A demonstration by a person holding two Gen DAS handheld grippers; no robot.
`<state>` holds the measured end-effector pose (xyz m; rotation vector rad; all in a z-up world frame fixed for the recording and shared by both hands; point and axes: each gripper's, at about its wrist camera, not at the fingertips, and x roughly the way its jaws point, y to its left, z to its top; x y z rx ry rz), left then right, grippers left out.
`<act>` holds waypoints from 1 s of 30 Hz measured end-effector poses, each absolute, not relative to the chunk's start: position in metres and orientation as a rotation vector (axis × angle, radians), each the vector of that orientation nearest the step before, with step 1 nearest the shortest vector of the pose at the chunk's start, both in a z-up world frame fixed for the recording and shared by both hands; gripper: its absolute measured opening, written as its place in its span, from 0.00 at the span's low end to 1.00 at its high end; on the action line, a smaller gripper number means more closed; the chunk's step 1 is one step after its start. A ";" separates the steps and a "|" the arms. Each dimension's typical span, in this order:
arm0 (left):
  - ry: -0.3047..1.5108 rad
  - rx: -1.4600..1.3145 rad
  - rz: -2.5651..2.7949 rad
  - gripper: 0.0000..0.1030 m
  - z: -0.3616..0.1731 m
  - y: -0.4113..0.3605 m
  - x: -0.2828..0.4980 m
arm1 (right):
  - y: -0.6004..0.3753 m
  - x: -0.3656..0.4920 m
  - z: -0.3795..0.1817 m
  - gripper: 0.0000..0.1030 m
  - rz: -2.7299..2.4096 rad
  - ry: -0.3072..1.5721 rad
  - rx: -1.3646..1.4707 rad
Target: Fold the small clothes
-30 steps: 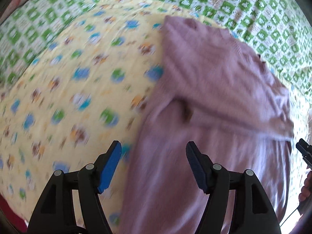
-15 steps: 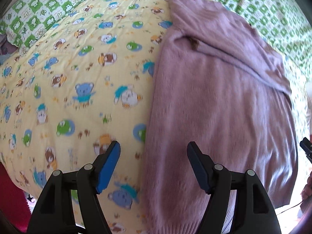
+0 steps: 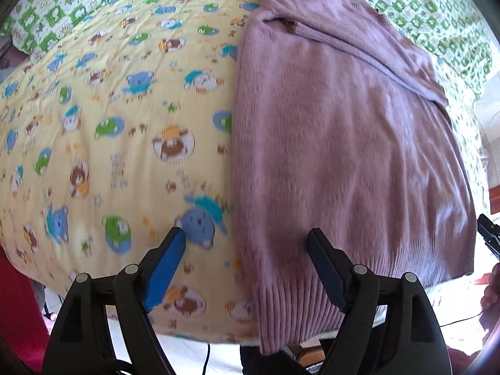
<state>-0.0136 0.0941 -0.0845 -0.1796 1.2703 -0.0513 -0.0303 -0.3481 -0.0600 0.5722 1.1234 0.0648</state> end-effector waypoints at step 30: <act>1.239 -0.139 -0.195 0.08 -0.094 0.054 -0.045 | -0.341 -0.070 -0.090 0.07 0.161 1.102 0.718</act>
